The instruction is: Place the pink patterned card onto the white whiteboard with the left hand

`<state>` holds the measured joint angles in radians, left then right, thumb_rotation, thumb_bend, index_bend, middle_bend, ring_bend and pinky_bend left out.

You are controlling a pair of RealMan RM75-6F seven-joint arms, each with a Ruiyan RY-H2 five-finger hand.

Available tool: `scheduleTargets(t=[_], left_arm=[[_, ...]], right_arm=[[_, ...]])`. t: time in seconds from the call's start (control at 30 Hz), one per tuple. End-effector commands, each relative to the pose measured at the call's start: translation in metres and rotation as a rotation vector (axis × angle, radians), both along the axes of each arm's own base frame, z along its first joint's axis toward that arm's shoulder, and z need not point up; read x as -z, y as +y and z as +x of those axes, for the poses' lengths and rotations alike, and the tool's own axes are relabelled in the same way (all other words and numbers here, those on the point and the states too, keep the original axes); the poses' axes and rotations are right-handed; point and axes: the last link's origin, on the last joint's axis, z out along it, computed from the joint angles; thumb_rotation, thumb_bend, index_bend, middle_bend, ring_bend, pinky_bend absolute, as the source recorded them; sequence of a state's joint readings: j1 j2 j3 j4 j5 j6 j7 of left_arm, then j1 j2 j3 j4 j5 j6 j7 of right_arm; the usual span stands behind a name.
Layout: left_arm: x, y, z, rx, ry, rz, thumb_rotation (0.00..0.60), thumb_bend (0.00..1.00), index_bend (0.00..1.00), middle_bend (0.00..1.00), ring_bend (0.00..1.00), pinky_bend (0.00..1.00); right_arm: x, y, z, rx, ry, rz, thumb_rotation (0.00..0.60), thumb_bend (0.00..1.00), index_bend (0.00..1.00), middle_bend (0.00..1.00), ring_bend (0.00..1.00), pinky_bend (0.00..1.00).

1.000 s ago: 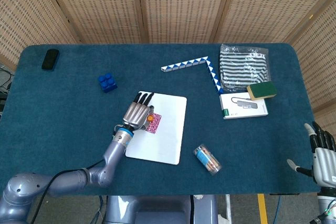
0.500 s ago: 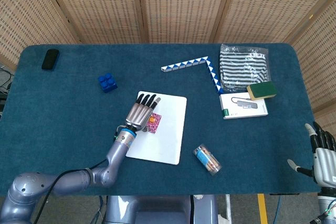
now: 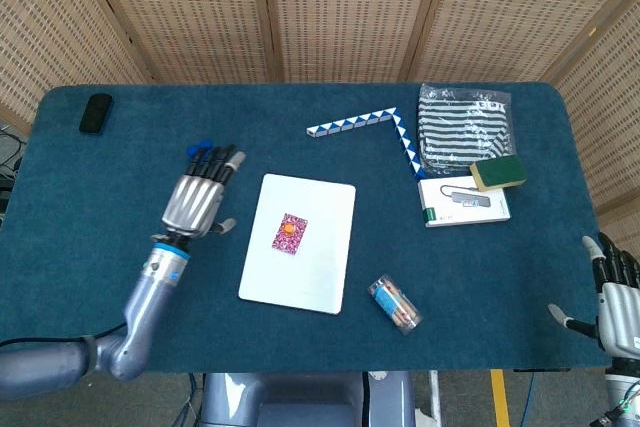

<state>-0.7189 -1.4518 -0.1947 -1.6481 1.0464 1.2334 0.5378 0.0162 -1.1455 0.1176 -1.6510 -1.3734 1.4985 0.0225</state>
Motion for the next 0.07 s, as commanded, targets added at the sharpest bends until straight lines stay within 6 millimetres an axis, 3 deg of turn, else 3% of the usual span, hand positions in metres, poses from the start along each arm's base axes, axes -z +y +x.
scheduleTargets(t=[0.03,0.07], left_arm=[[-0.0584,-0.0436,-0.0671,-0.099,-0.031,0.111,0.600,0.00,0.00,0.00,0.00,0.00],[-0.0609,-0.0465,-0.0719,-0.107,-0.031,0.118,0.600,0.00,0.00,0.00,0.00,0.00]], right_arm=[[0.0003,0.0001,0.0005,0.000,0.005,-0.003,0.600,0.00,0.00,0.00,0.00,0.00],[0.0004,0.0001,0.0005,0.000,0.006,-0.004,0.600,0.00,0.00,0.00,0.00,0.00]])
